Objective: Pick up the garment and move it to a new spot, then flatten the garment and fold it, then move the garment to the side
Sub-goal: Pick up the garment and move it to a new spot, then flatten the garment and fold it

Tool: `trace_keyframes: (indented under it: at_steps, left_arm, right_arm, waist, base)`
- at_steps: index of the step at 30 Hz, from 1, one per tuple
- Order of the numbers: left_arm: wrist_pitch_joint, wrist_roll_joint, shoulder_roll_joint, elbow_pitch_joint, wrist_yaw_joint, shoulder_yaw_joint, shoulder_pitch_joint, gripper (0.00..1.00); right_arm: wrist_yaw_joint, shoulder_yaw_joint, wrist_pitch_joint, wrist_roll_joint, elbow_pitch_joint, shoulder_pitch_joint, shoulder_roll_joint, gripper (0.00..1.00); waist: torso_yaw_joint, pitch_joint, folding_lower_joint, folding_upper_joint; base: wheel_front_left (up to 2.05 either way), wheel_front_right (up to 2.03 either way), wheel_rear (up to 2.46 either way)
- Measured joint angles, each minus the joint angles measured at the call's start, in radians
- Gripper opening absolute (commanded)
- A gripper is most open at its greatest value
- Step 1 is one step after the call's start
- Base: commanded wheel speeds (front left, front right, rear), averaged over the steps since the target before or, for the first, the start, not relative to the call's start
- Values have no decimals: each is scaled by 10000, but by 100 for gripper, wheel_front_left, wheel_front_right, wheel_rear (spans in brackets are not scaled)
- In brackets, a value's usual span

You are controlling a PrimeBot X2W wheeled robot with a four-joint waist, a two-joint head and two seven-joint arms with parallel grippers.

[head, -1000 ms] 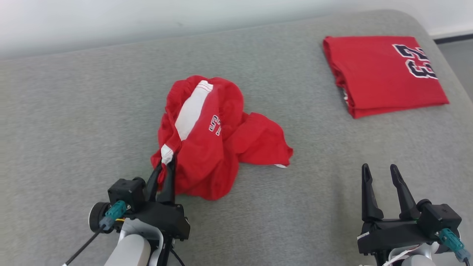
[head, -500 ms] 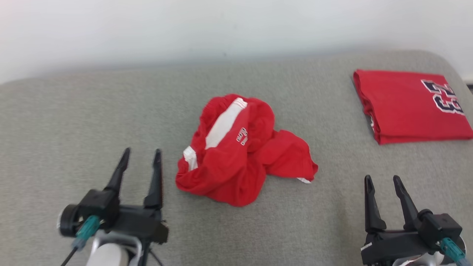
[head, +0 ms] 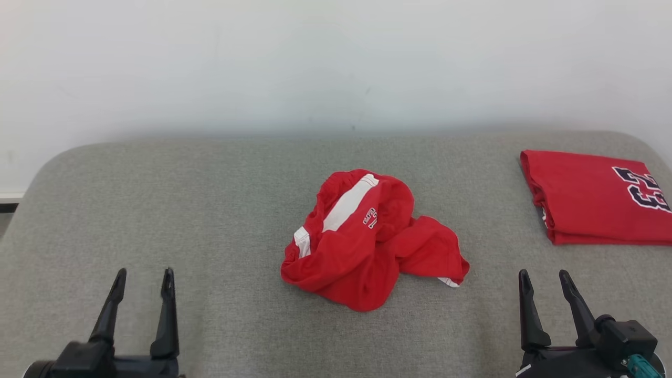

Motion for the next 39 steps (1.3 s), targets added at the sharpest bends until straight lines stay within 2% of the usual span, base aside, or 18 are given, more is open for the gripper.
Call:
trace_keyframes:
  at_steps: [13,39]
  left_arm:
    - [0,-332,-209,-236,-334,462,1380,100]
    - [0,-79,-696,489,-669,769,1509,100]
  right_arm:
    - [0,44,63,127,-142,487,0,100]
    - [0,558,104,268,320,629,-19,100]
  waist:
    - [142,-296,1,0]
    - [73,-197,2,0]
  base:
    - [0,0,0]
    - [0,0,0]
